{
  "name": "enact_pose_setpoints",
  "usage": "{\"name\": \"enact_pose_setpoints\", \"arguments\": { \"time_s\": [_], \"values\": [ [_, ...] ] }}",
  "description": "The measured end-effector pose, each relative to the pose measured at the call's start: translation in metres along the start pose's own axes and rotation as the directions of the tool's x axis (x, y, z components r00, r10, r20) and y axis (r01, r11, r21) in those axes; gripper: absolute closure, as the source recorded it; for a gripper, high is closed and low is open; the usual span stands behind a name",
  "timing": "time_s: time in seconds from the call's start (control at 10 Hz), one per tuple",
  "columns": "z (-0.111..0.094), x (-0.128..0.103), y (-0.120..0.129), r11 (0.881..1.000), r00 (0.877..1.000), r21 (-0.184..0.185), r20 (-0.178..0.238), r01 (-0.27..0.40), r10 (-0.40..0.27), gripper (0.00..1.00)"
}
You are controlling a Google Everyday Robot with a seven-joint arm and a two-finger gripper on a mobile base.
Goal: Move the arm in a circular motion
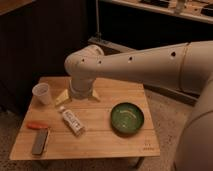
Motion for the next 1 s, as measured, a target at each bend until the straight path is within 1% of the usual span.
{"name": "enact_pose_setpoints", "arguments": {
  "time_s": [0.1,0.4,0.5,0.6,0.8,1.0],
  "values": [
    [0.001,0.004,-0.005,1.000,1.000,0.004,0.002,0.008,-0.008,0.00],
    [0.001,-0.002,-0.016,1.000,1.000,0.011,0.004,0.014,-0.014,0.00],
    [0.001,-0.001,-0.017,1.000,1.000,0.015,0.007,0.014,-0.014,0.00],
    [0.002,0.005,-0.014,1.000,1.000,0.020,0.010,0.021,-0.021,0.00],
    [0.000,0.025,-0.001,0.999,1.000,0.030,0.014,0.026,-0.027,0.00],
    [-0.001,0.032,0.001,0.999,0.999,0.045,0.018,0.028,-0.029,0.00]
  ]
}}
